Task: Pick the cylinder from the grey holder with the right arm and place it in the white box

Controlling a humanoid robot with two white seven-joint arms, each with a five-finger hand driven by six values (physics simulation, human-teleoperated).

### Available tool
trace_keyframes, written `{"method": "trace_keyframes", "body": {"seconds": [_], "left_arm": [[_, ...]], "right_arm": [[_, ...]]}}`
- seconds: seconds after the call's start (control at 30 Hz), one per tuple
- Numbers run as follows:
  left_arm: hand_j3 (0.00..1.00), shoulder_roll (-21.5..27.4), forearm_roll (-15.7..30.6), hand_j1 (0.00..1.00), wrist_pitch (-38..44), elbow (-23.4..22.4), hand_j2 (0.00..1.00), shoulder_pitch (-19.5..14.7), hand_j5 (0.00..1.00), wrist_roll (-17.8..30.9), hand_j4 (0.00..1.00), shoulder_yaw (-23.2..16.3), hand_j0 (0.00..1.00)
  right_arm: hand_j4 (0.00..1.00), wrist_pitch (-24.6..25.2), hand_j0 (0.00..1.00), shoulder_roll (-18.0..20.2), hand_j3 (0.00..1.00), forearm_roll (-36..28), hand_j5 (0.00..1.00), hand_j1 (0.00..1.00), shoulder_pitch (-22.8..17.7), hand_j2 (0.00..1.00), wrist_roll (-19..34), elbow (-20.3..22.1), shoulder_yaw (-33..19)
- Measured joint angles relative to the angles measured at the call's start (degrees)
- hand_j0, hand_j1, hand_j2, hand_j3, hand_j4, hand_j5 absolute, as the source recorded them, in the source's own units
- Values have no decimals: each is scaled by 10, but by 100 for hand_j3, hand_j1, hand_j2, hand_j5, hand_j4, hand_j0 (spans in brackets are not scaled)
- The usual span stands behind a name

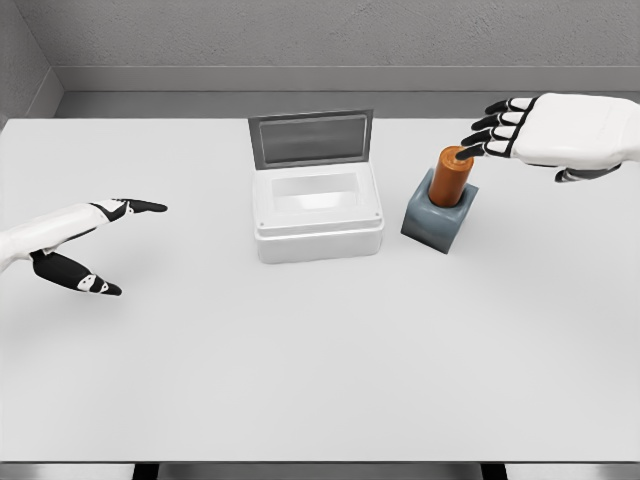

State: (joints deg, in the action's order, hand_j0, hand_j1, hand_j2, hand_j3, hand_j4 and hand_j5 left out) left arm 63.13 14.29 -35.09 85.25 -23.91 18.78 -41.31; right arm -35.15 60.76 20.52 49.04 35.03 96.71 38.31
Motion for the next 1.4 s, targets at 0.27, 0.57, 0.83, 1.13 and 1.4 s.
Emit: {"method": "trace_keyframes", "body": {"seconds": [0.27, 0.57, 0.83, 1.13, 1.4], "left_arm": [[100, -1, 78, 100, 0, -38, 100, -10, 100, -31, 100, -65, 100], [100, -28, 278, 100, 0, -27, 100, -46, 100, 59, 100, -106, 100], [100, -43, 361, 100, 0, -32, 100, -47, 100, 155, 100, -107, 100], [100, -49, 330, 100, 0, -50, 100, -47, 100, 162, 100, -107, 100], [100, -49, 326, 100, 0, -56, 100, -47, 100, 162, 100, -106, 100]], "right_arm": [[100, 50, 100, 1, 100, -2, 100, 100, -1, 100, 0, -14, 0], [100, 113, 100, -26, 100, -2, 100, 100, 9, 100, 0, -18, 20], [100, 117, 100, -51, 100, 0, 100, 100, 16, 100, 0, -18, 42], [100, 118, 100, -78, 100, 5, 100, 100, 29, 100, 0, -36, 57], [100, 118, 100, -98, 100, 7, 100, 100, 29, 100, 0, -45, 78]]}}
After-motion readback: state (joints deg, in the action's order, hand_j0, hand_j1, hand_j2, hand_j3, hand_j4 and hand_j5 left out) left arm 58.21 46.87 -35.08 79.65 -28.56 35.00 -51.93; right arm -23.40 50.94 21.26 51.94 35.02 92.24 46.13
